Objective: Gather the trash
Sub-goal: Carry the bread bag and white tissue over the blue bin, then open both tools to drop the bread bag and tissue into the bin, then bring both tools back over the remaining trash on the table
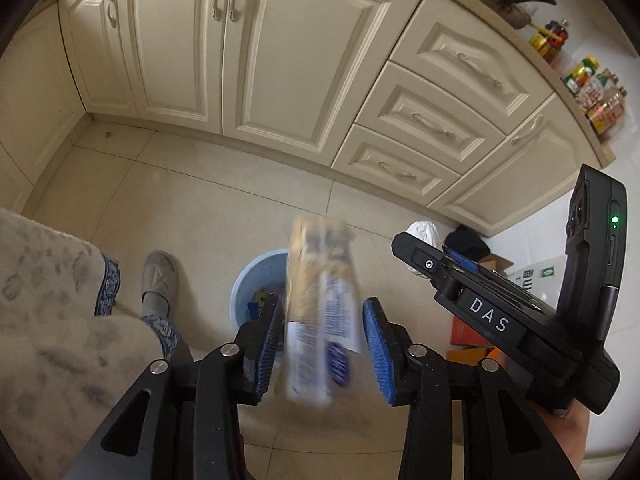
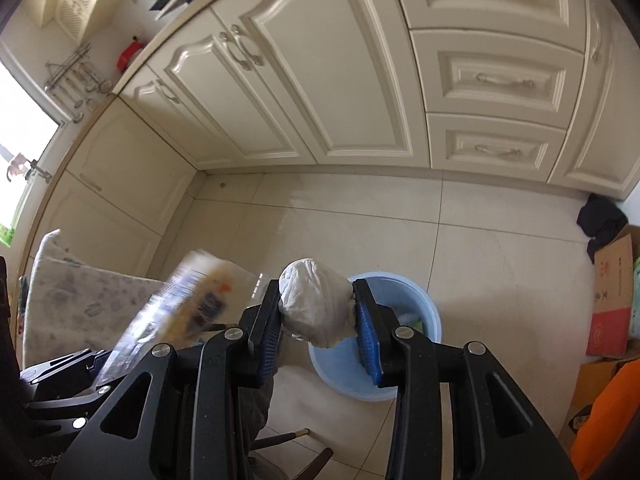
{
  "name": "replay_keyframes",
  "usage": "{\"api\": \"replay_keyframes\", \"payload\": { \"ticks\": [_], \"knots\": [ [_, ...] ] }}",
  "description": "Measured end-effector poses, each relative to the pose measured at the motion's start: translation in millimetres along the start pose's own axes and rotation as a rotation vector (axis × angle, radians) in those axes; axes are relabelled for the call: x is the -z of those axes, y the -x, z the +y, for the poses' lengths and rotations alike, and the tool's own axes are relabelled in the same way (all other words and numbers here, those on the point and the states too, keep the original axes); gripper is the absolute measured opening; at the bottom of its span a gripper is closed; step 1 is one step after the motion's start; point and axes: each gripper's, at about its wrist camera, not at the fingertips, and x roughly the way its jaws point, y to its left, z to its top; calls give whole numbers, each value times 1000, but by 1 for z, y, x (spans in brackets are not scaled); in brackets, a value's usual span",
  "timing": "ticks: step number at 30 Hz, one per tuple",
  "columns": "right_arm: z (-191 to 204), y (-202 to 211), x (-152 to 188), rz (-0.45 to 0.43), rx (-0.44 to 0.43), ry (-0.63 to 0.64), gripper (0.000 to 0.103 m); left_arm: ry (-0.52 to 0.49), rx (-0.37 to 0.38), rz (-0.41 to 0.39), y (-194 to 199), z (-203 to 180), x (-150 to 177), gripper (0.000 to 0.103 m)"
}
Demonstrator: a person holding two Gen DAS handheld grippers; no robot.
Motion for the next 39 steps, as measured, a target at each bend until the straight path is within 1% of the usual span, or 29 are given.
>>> {"api": "replay_keyframes", "payload": {
  "ticks": [2, 3, 4, 6, 8, 9, 10, 12, 15, 17, 18, 20, 21, 22, 24, 28, 31, 34, 35, 39],
  "knots": [
    [-13, -11, -2, 17, 9, -30, 41, 10, -28, 25, -19, 1, -12, 63],
    [-17, -15, -3, 26, 11, -41, 50, 19, -39, 28, -25, 1, -14, 64],
    [-22, -19, -2, 39, 9, -53, 56, 29, -49, 32, -30, 3, -19, 64],
    [-27, -21, 0, 39, 11, -68, 86, 41, -65, 38, -31, 2, -17, 69],
    [-31, -20, 3, 28, 17, -74, 97, 45, -82, 14, -27, 1, -16, 79],
    [-33, -21, 5, 32, 18, -79, 98, 44, -91, 2, -26, -1, -13, 82],
    [-33, -21, 7, 36, 22, -83, 99, 45, -99, -9, -22, -1, -12, 86],
    [-33, -18, 9, 35, 29, -94, 103, 43, -107, -33, -12, -4, -8, 88],
    [-27, -9, 11, 19, 18, -98, 103, 23, -125, -70, 8, -12, 2, 92],
    [-19, 3, 11, 2, 8, -94, 103, 10, -131, -113, 27, -19, 6, 94],
    [-13, 11, 10, -13, 2, -88, 103, 6, -130, -136, 40, -18, 14, 94],
    [0, 22, 7, -39, -10, -75, 103, 3, -121, -196, 67, -18, 23, 98],
    [8, 29, 5, -50, -19, -68, 103, 0, -121, -225, 78, -19, 35, 100],
    [19, 37, 3, -66, -30, -53, 103, -3, -124, -259, 93, -17, 40, 102],
    [40, 50, 1, -86, -43, -21, 103, 0, -125, -319, 123, -8, 56, 102],
    [97, 78, 0, -131, -93, 77, 103, 36, -132, -418, 180, 6, 88, 102],
    [141, 93, 5, -154, -129, 144, 103, 64, -181, -484, 216, 26, 119, 102],
    [195, 106, 15, -168, -178, 225, 103, 111, -221, -537, 250, 48, 153, 102],
    [210, 109, 19, -170, -190, 251, 103, 127, -236, -555, 264, 60, 171, 102],
    [275, 119, 39, -164, -247, 362, 103, 194, -323, -626, 300, 89, 217, 102]
  ]
}}
